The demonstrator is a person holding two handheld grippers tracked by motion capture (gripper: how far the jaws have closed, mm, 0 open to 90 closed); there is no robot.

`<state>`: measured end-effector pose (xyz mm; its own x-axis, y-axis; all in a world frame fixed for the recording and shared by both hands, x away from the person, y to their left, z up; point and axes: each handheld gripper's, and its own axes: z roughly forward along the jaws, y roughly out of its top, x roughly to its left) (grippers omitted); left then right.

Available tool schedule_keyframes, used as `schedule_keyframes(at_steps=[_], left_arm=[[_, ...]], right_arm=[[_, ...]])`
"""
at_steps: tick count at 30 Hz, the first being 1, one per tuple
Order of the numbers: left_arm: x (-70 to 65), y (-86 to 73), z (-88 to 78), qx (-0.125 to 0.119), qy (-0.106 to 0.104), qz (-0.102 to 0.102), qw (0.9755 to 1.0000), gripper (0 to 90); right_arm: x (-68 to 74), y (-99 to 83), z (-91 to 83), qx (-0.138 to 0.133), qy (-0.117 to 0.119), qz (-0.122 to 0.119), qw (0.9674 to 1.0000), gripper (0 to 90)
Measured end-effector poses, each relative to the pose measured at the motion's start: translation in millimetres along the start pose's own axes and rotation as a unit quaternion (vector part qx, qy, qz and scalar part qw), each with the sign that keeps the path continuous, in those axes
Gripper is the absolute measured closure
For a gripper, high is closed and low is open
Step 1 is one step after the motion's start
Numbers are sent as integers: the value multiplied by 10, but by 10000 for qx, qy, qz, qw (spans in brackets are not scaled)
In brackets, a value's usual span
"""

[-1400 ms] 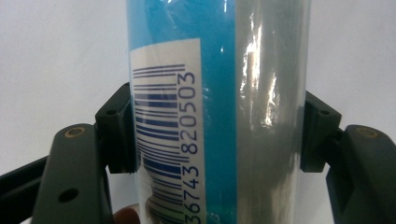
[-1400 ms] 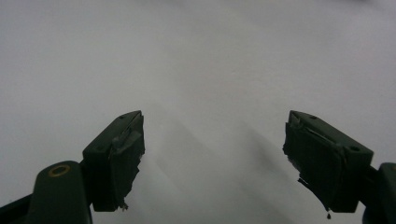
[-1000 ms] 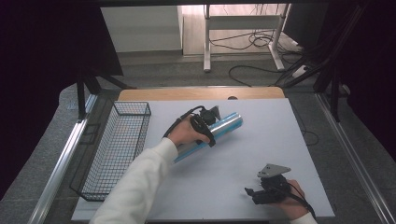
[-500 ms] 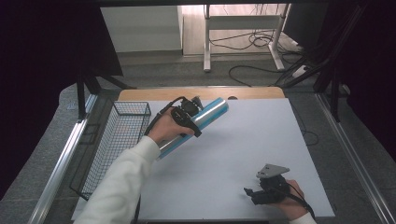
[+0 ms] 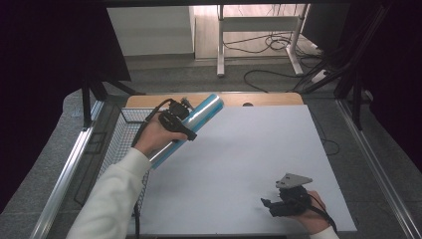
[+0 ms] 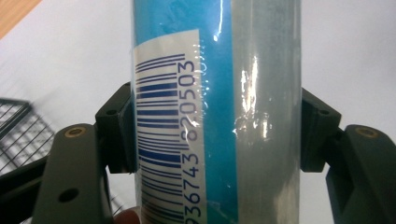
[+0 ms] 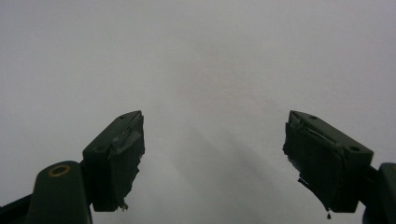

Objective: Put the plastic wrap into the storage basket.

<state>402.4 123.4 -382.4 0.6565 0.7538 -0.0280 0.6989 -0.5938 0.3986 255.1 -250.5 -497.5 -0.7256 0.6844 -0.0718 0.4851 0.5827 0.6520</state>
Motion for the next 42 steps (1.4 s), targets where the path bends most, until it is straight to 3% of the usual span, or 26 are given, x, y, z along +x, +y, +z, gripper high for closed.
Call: schedule_keyframes(at_steps=[3, 11, 12, 20, 24, 30, 32, 33, 35, 42], left_arm=[[61, -86, -62, -60, 150, -72, 9998, 315], [180, -215, -157, -117, 166, -314, 9993, 315], [204, -264, -184, -138, 264, -344, 9990, 315], [350, -499, -232, -154, 274, -636, 9975, 315], [547, -663, -274, -217, 386, -1021, 9938, 315], [723, -827, -308, -124, 610, -1358, 9888, 315], [820, -927, -296, -116, 675, -1580, 9851, 315], [820, -927, -296, -116, 675, -1580, 9851, 315], [912, -1029, -270, -116, 707, -1805, 9810, 315], [1006, -1203, -223, -48, 772, -2013, 9765, 315]], right_arm=[[-7, -1, -3, 4, -1, 12, 10000, 206], [-15, -3, -4, -4, -22, 35, 10000, 207], [-16, -5, -4, 1, -22, 28, 10000, 207], [-21, -7, -8, -4, -19, 34, 10000, 206], [-28, -6, 3, 27, -44, 39, 10000, 206], [-22, 2, -3, 12, -49, 29, 10000, 206], [-25, 5, -3, -1, -57, 15, 10000, 206], [-26, 6, -4, -4, -60, 19, 10000, 206], [-29, 7, -4, -5, -74, 34, 10000, 206], [-33, 5, -1, 15, -89, 51, 9999, 206]])
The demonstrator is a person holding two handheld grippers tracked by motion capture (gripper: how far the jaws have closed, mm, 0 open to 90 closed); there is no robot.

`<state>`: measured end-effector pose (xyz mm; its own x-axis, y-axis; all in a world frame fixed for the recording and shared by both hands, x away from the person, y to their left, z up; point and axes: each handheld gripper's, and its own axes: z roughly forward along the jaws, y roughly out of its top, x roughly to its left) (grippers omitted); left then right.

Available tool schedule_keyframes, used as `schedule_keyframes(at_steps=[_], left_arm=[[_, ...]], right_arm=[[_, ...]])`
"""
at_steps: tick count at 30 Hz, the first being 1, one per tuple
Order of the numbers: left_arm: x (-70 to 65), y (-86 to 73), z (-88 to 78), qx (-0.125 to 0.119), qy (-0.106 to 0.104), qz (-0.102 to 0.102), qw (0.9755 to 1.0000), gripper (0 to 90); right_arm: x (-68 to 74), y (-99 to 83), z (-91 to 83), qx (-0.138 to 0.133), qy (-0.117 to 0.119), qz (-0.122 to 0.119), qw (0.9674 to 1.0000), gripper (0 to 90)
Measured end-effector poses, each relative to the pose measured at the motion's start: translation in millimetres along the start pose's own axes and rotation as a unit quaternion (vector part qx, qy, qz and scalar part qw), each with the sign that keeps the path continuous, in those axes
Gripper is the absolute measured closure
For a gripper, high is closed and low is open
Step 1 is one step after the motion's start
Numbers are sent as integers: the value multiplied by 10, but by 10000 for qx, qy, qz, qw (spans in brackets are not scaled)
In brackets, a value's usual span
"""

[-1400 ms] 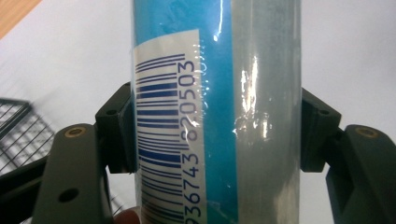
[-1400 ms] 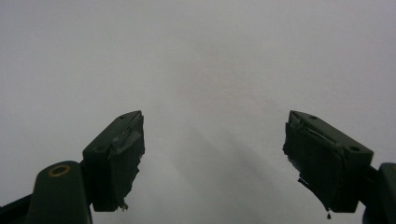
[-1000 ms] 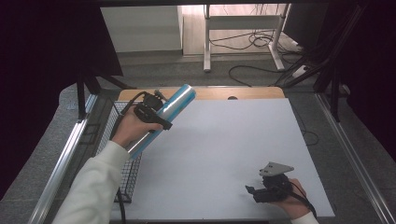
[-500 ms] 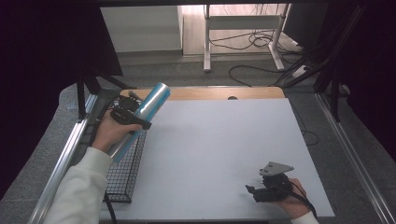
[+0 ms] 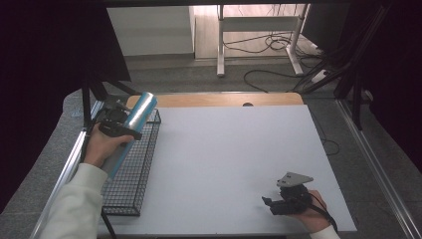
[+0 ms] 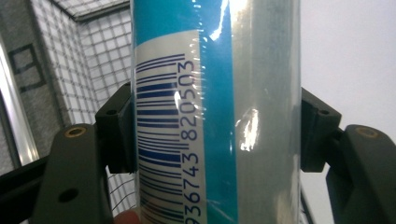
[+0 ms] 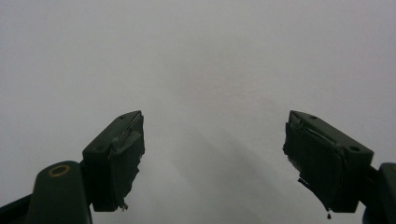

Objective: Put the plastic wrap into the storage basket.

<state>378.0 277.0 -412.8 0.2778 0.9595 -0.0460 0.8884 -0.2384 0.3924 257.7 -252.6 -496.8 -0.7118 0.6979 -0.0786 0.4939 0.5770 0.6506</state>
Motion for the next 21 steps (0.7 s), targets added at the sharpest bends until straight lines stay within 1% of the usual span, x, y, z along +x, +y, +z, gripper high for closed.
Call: schedule_keyframes(at_steps=[4, 8, 9, 11, 12, 15, 21], left_arm=[[52, -75, 81, 73, -11, -136, 9999, 314], [103, -135, 201, 170, 16, -285, 9994, 315], [107, -153, 240, 211, 72, -313, 9993, 314], [94, -177, 289, 271, 245, -279, 9989, 314], [94, -191, 313, 298, 289, -278, 9988, 315], [116, -236, 376, 302, 197, -389, 9986, 314], [92, -295, 462, 367, 202, -413, 9983, 314]], right_arm=[[4, 1, 0, 0, -3, -10, 10000, 206], [9, 1, 1, 7, -1, -22, 10000, 205], [11, 0, 2, 9, -2, -25, 10000, 205], [12, -2, 5, 24, -4, -17, 10000, 205], [11, -2, 7, 28, -7, -10, 10000, 205], [9, -4, 12, 30, -11, -5, 10000, 205], [20, -3, 11, 20, -15, -21, 10000, 205]])
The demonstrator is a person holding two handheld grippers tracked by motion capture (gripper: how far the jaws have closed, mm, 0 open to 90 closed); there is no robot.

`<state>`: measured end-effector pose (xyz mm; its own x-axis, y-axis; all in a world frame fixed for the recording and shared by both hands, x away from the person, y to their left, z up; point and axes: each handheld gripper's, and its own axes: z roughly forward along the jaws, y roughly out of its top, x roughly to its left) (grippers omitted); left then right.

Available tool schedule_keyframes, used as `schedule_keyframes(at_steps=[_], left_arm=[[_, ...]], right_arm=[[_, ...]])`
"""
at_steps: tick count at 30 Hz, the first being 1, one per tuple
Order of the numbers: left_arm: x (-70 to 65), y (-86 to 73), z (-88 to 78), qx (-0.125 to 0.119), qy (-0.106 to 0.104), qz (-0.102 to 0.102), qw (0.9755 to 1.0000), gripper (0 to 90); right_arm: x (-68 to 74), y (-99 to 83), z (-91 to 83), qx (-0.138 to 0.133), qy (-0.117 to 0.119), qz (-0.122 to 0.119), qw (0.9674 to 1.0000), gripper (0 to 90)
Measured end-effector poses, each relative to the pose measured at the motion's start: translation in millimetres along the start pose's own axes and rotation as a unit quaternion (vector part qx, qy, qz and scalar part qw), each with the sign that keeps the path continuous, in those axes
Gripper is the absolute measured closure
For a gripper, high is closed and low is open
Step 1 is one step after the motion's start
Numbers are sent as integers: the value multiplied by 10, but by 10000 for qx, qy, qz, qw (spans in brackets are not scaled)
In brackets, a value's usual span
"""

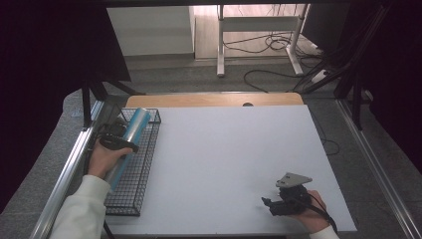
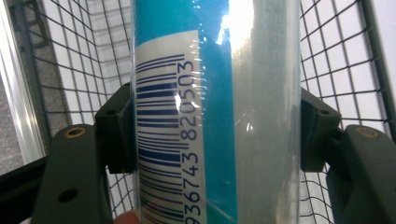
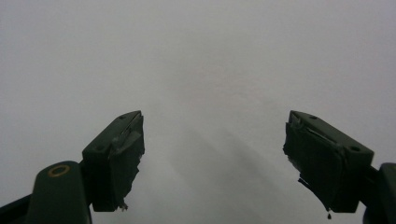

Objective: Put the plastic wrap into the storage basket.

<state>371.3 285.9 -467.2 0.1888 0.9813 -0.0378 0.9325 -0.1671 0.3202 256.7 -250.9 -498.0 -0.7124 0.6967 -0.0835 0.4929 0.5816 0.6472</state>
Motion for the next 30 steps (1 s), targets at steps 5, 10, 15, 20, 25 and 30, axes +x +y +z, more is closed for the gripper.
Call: schedule_keyframes(at_steps=[5, 10, 15, 20, 25, 30], left_arm=[[-38, -42, 145, 148, 61, 10, 9999, 313], [-63, -52, 229, 279, 105, -11, 9996, 311], [-112, -20, -92, -485, 208, -93, 9986, 233], [-151, -29, -260, -738, 54, 4, 9973, 174], [-241, -73, -379, -1098, -259, 247, 9933, 134], [-369, -127, -440, -1265, -521, 480, 9894, 121]], right_arm=[[-6, -6, 9, 34, -6, 0, 10000, 204], [-1, -9, 18, 43, -13, -17, 10000, 201], [6, -10, 15, 48, -11, -26, 10000, 198], [9, -14, 7, 40, -32, -44, 10000, 198], [-3, -21, 12, 42, -28, -42, 10000, 197], [-3, -17, 8, 44, -17, -40, 10000, 197]])
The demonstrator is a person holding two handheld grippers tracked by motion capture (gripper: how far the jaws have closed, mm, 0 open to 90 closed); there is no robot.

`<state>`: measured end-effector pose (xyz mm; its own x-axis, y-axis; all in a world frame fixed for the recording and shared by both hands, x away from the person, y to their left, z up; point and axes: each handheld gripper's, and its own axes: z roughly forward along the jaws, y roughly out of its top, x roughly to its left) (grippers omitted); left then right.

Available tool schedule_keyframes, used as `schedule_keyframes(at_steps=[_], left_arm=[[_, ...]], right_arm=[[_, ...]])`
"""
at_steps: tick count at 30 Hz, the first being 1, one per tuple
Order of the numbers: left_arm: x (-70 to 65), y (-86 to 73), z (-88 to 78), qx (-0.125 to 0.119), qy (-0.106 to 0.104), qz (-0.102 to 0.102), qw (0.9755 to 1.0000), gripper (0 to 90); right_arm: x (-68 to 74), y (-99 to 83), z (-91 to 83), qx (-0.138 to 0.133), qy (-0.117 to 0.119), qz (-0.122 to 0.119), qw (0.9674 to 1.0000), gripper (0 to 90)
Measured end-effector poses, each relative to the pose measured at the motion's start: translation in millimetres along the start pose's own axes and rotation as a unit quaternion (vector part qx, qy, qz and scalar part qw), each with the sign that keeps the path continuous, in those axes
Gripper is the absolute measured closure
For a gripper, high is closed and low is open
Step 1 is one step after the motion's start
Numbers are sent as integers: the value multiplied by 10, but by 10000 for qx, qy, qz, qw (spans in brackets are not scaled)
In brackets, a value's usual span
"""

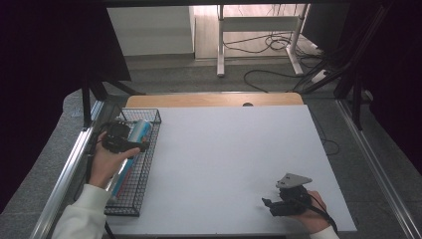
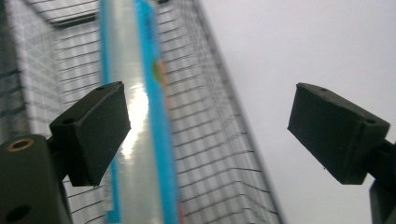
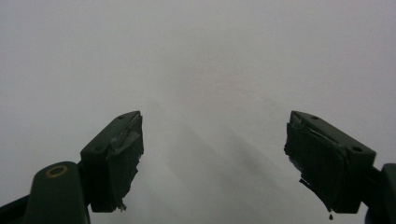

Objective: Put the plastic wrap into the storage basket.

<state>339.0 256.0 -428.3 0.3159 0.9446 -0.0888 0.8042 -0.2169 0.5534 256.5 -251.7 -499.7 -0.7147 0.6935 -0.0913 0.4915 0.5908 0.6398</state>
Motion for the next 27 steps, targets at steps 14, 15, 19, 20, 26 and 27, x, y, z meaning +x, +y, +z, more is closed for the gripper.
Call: schedule_keyframes(at_steps=[14, 15, 19, 20, 26, 27], left_arm=[[-515, -192, -55, -328, -606, 662, 9954, 139], [-600, -237, -62, -395, -681, 741, 9941, 140], [-770, -362, -52, -531, -854, 850, 9913, 144], [-770, -362, -52, -531, -854, 850, 9913, 143], [-1072, -640, 23, -631, -1191, 1003, 9858, 146], [-1116, -684, 43, -623, -1232, 1014, 9852, 146]], right_arm=[[-10, -17, -24, -29, -59, 21, 10000, 197], [-13, -10, -33, -40, -68, 20, 10000, 197], [-7, 4, -49, -133, -42, -31, 9999, 197], [-7, 4, -49, -133, -42, -31, 9999, 197], [-1, 21, -66, -244, -25, -78, 9997, 196], [-4, 22, -71, -271, -23, -84, 9996, 196]])
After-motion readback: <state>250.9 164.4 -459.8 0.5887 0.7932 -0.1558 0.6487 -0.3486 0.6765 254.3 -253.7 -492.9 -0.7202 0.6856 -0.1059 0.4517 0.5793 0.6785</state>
